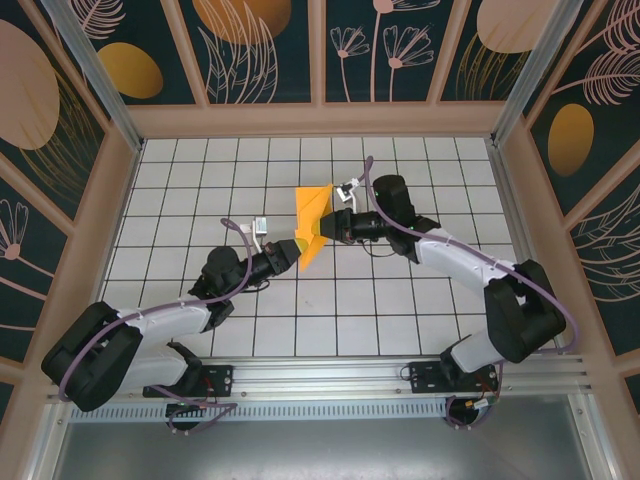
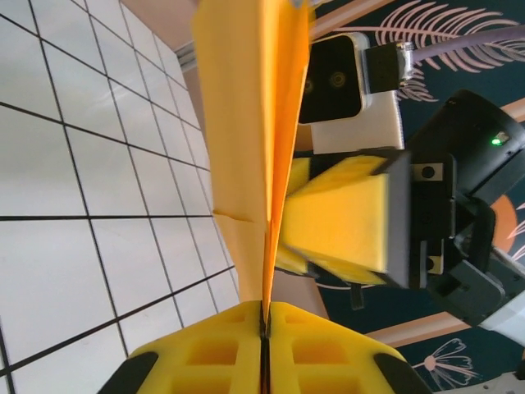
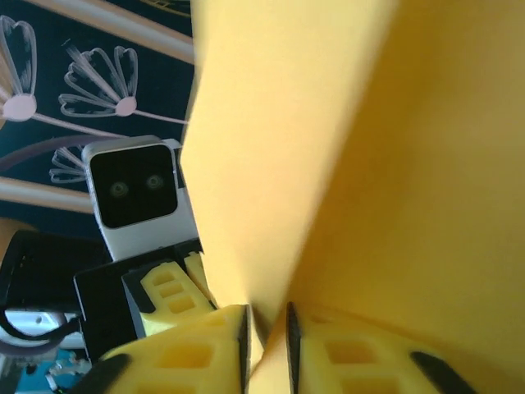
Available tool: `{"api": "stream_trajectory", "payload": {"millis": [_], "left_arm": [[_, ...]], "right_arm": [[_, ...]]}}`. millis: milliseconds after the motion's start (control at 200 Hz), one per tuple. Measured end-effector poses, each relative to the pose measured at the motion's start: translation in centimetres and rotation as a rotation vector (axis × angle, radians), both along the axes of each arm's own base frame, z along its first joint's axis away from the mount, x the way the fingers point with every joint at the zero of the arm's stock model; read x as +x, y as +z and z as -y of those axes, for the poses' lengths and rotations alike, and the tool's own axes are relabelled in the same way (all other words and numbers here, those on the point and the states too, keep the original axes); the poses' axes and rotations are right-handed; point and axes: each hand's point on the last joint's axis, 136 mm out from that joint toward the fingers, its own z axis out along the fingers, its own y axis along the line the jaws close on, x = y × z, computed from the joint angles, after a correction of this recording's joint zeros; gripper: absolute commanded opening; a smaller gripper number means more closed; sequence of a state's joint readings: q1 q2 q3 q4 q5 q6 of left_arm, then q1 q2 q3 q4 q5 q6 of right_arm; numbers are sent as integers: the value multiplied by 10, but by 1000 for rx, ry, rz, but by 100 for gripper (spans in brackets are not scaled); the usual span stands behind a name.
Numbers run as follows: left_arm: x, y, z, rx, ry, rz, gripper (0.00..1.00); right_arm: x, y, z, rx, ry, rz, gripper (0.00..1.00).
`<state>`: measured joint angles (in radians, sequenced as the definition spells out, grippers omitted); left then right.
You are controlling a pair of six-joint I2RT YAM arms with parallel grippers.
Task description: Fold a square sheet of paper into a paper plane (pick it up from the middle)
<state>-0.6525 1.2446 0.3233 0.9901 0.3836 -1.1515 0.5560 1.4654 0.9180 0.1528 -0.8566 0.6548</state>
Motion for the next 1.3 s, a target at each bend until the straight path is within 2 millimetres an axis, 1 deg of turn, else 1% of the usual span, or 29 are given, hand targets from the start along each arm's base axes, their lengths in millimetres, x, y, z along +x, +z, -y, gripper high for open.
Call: {"api": "stream_trajectory", "payload": {"millis": [65, 110, 220, 310, 385, 470, 560, 656, 711, 821, 906, 1011, 1156, 1301], "left_arm": [[2, -6, 0, 33, 8, -7, 9], [5, -12, -1, 70, 21, -16, 8], [17, -21, -6, 205, 75, -25, 9], [31, -24, -16, 356, 148, -14, 9], [43, -26, -30, 491, 223, -19, 9], [55, -28, -53, 669, 324, -35, 9], [60, -35, -76, 849, 409, -65, 9], [60, -54, -95, 1051, 463, -113, 10], [59, -72, -103, 1172, 474, -141, 11], [53, -106, -115, 1371, 461, -189, 12], [50, -128, -119, 1468, 437, -214, 13], [48, -146, -118, 1515, 406, -235, 15], [49, -159, -108, 1494, 364, -245, 23], [52, -166, -89, 1427, 312, -240, 33]], "right_arm": [[4, -1, 8, -31, -38, 11, 53], [10, -3, 17, -65, -91, 20, 59], [25, -5, 41, -155, -224, 63, 68], [30, -8, 56, -215, -312, 91, 71], [30, -17, 69, -266, -364, 100, 72], [30, -33, 81, -329, -413, 86, 72], [31, -47, 91, -385, -455, 73, 72], [33, -56, 99, -431, -493, 69, 72], [35, -59, 104, -449, -513, 72, 72], [37, -64, 110, -478, -544, 76, 72], [39, -65, 113, -488, -557, 79, 72], [40, -66, 115, -497, -569, 81, 72], [41, -69, 117, -505, -574, 75, 72], [40, -76, 121, -516, -579, 60, 72]]}}
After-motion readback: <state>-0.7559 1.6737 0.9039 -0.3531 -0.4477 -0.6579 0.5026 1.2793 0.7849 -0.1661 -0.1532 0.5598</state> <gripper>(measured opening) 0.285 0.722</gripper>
